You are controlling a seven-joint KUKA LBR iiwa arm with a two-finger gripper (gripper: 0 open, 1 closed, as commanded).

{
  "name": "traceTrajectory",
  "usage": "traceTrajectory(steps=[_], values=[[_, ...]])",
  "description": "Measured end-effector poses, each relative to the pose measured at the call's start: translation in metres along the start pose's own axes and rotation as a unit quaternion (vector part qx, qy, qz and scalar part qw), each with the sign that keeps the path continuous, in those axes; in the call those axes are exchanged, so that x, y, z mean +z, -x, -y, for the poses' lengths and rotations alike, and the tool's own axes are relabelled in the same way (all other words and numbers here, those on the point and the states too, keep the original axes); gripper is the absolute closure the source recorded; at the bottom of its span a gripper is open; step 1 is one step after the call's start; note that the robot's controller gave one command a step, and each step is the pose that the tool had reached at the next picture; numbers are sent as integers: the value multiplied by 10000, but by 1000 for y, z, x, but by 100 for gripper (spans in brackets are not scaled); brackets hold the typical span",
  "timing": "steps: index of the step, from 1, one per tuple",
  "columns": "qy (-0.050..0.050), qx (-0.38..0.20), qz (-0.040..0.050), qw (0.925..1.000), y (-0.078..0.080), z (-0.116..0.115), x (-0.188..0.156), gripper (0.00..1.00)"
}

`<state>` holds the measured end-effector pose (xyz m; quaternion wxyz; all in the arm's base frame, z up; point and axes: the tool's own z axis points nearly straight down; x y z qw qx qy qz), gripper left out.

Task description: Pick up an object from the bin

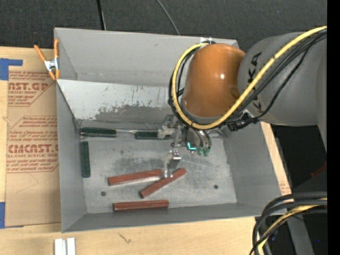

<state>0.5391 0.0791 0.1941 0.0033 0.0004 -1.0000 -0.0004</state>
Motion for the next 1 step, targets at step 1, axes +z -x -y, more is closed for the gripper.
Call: traceTrajectory(steps=[1], values=[[3, 1, 39, 10000, 2, 0, -4, 0]])
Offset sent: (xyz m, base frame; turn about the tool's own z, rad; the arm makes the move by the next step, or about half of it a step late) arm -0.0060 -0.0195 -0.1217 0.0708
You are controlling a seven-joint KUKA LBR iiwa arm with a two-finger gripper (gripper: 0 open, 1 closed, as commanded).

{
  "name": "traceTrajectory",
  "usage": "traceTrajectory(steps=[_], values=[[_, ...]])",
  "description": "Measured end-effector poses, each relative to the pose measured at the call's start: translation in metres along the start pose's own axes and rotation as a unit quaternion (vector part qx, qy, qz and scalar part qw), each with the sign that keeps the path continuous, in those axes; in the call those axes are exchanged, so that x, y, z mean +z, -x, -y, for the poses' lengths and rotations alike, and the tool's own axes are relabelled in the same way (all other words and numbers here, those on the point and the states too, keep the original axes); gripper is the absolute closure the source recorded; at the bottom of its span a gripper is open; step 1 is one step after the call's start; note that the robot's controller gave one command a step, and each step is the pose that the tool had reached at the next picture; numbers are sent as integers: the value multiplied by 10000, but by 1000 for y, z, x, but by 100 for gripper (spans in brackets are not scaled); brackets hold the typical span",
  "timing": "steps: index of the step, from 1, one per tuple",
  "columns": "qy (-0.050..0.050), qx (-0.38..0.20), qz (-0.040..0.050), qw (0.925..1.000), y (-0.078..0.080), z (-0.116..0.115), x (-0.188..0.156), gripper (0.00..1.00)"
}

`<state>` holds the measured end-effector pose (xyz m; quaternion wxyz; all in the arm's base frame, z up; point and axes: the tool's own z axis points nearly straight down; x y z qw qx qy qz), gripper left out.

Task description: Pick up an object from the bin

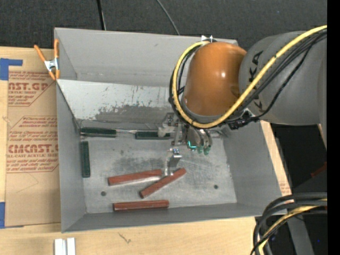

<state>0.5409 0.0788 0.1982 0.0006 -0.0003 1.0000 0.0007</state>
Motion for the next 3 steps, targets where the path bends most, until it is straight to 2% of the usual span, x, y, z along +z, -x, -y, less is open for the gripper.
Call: traceTrajectory(steps=[1, 2, 3], values=[[18, 346, 36, 9994, -4, 17, 119, 100], [17, 346, 35, 9994, -4, 17, 119, 100], [-2, 503, 15, 9987, 13, 30, -24, 100]])
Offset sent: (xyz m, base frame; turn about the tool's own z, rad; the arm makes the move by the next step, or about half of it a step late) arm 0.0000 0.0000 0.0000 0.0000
